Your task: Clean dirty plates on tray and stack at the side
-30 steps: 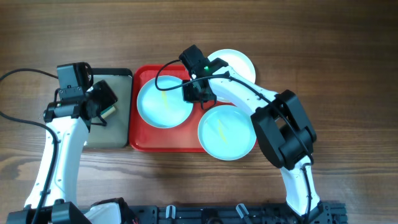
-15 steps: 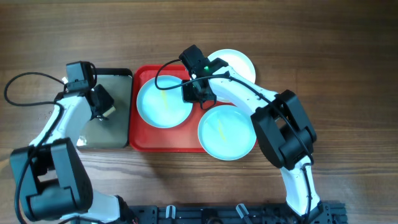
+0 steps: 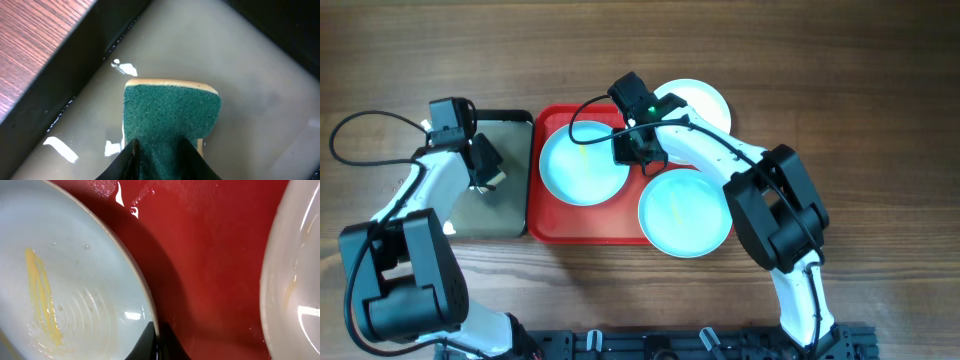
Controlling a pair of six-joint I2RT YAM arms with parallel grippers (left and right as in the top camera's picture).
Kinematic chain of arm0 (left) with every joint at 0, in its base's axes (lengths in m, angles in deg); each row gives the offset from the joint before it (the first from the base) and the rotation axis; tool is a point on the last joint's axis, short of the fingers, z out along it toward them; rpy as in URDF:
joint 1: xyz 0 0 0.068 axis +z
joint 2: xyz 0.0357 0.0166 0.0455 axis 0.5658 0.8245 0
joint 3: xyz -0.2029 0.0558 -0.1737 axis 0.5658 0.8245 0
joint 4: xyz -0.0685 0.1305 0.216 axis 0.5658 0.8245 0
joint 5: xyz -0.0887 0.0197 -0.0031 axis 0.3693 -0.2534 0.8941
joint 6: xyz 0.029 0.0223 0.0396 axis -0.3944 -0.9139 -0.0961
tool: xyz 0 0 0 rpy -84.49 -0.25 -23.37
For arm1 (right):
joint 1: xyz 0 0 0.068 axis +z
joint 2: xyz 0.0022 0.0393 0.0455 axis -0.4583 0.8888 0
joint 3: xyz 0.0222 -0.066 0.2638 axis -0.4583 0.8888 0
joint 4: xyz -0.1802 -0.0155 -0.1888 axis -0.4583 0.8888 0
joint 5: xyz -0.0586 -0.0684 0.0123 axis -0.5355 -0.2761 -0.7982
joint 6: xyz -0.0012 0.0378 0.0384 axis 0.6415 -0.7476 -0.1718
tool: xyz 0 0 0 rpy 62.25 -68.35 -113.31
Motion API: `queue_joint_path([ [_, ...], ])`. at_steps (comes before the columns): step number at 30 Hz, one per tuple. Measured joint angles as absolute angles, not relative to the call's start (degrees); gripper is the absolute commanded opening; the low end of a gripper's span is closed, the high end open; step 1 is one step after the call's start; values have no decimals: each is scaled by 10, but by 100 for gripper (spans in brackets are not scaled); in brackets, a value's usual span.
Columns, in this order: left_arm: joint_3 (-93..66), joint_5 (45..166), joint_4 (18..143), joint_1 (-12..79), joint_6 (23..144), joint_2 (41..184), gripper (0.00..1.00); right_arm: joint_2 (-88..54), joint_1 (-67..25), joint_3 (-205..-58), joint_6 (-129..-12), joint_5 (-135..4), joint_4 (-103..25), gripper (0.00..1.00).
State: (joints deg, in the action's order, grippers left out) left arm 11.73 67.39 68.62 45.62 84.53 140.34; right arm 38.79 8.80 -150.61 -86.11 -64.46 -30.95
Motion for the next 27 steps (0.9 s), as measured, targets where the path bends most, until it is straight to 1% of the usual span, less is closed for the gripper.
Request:
queue_joint_path([
  [1, 114, 676, 685, 456, 844, 1408, 12, 388, 88, -1506, -861, -645, -310, 4],
  [2, 113, 677, 685, 456, 842, 1411, 11, 388, 88, -1506, -861, -645, -310, 4],
  [3, 111, 678, 685, 456, 840, 1413, 11, 388, 88, -1506, -861, -645, -311, 4],
  [4, 111, 679, 685, 456, 840, 1415, 13, 388, 88, -1506, -861, -645, -311, 4],
  [5, 111, 682, 686, 456, 840, 1415, 21, 388, 88, -1506, -861, -645, -311, 4],
  [7, 109, 689, 689, 456, 838, 1418, 40, 388, 88, -1506, -861, -645, -311, 4],
  [8, 106, 703, 693, 457, 838, 1423, 40, 388, 88, -1506, -861, -645, -311, 4],
  [9, 105, 705, 696, 457, 835, 1427, 38, 388, 88, -1506, -861, -645, -311, 4],
  [10, 102, 711, 706, 457, 837, 1430, 31, 388, 88, -1506, -862, -645, -311, 4],
  [15, 100, 715, 728, 459, 835, 1430, 15, 388, 88, -1506, -863, -645, -311, 4],
  [17, 100, 715, 729, 459, 835, 1430, 4, 388, 88, -1506, -863, -645, -311, 4],
  [27, 102, 715, 722, 459, 842, 1435, 4, 388, 88, -1506, -863, -636, -329, 4],
])
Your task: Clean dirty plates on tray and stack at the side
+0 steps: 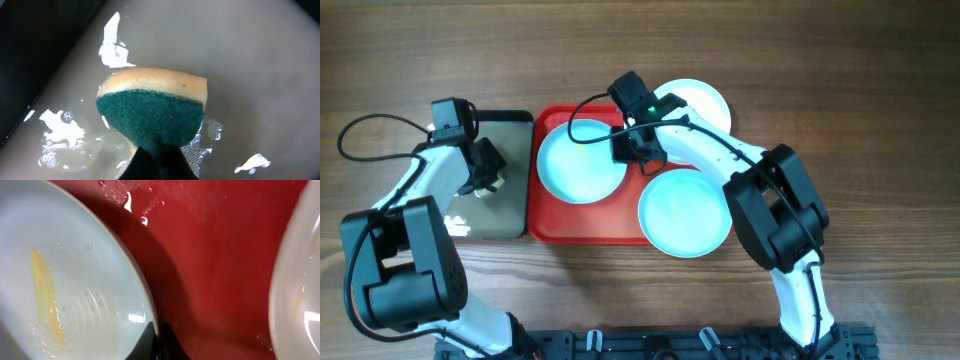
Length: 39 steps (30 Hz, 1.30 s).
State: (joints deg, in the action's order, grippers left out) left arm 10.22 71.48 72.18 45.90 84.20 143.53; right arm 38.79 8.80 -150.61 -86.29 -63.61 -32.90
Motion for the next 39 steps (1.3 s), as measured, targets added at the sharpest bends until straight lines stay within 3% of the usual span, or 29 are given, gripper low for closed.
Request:
queue_joint_path([
  [5, 107, 717, 718, 459, 835, 1433, 4, 388, 88, -1506, -860, -621, -335, 4],
  [11, 19, 829, 865, 457, 762, 1415, 4, 388, 88, -1506, -848, -592, -320, 4],
  [17, -28, 912, 901, 380, 692, 1372, 4, 388, 74, -1506, -839, -568, -309, 4],
  [23, -28, 865, 880, 253, 705, 1442, 4, 388, 73, -1506, -834, -565, -306, 4],
  [31, -35, 786, 874, 218, 812, 1509, 4, 391, 59, -1506, -829, -535, -307, 4],
  [39, -36, 966, 846, 179, 757, 1522, 4, 393, 51, -1506, -824, -528, -304, 4],
])
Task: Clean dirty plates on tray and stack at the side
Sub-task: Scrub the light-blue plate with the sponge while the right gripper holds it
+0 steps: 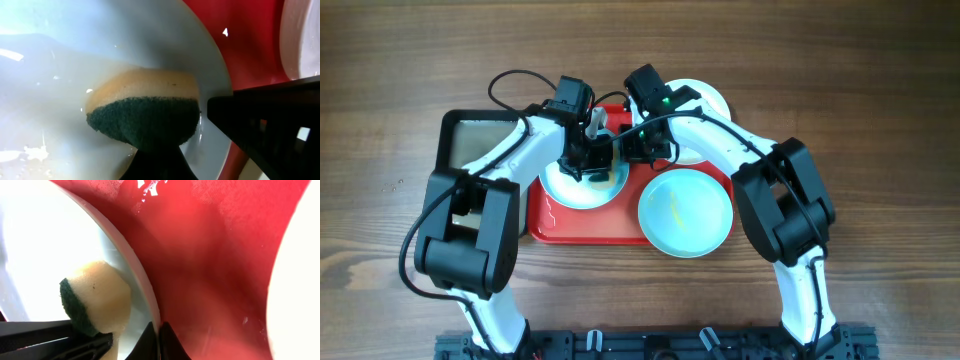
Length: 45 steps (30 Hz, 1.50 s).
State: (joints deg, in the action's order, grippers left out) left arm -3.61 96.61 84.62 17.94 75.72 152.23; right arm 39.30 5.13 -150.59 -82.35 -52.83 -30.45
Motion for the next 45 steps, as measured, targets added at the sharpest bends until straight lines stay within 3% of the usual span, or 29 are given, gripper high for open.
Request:
queue_joint_path([
  [3, -42, 919, 870, 176, 799, 1522, 4, 394, 51, -1506, -824, -522, -305, 4],
  [8, -51, 658, 956, 161, 952, 1521, 4, 396, 55, -1506, -824, -512, -308, 4],
  [11, -44, 586, 958, 162, 986, 1526, 4, 396, 55, -1506, -824, -512, -308, 4],
  [20, -40, 834, 746, 172, 851, 1527, 4, 396, 46, -1506, -824, -516, -306, 4],
  [23, -40, 898, 763, 172, 801, 1527, 4, 396, 46, -1506, -824, -516, -307, 4],
  [27, -45, 976, 888, 172, 703, 1527, 4, 396, 46, -1506, -824, -515, -307, 4],
  [31, -47, 937, 944, 176, 688, 1526, 4, 396, 56, -1505, -822, -508, -309, 4],
  [37, -44, 634, 878, 177, 831, 1522, 4, 396, 57, -1504, -822, -507, -311, 4],
  [39, -43, 597, 864, 176, 854, 1527, 4, 396, 57, -1504, -822, -507, -311, 4],
  [43, -44, 662, 827, 177, 862, 1527, 4, 396, 53, -1504, -822, -508, -311, 4],
  [45, -48, 794, 787, 183, 837, 1527, 4, 396, 49, -1504, -822, -508, -311, 4],
])
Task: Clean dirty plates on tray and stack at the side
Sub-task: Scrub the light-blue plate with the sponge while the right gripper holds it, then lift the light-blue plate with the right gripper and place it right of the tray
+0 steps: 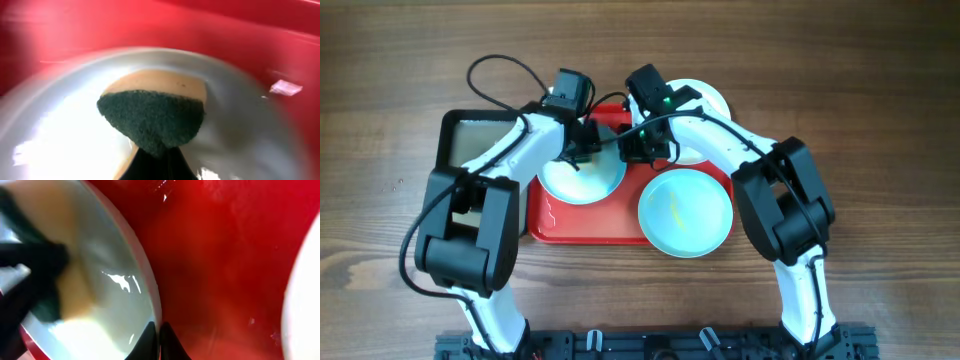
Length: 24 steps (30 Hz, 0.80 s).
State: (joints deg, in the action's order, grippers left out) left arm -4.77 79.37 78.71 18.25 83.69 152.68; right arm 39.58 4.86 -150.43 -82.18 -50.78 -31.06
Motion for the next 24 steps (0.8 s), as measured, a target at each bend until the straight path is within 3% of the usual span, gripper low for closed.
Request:
queue_joint_path([
  [1, -48, 872, 784, 181, 818, 1527, 4, 396, 49, -1504, -822, -508, -311, 4],
  [5, -48, 977, 804, 187, 793, 1531, 4, 396, 49, -1504, -822, -508, -307, 4],
  [12, -213, 821, 1002, 325, 805, 1522, 4, 396, 49, -1504, -835, -507, -289, 4],
  [17, -254, 789, 1090, 397, 806, 1493, 4, 392, 52, -1505, -826, -522, -284, 4],
  [24, -254, 787, 1103, 410, 806, 1493, 4, 268, 140, -1505, -800, -862, -246, 5],
])
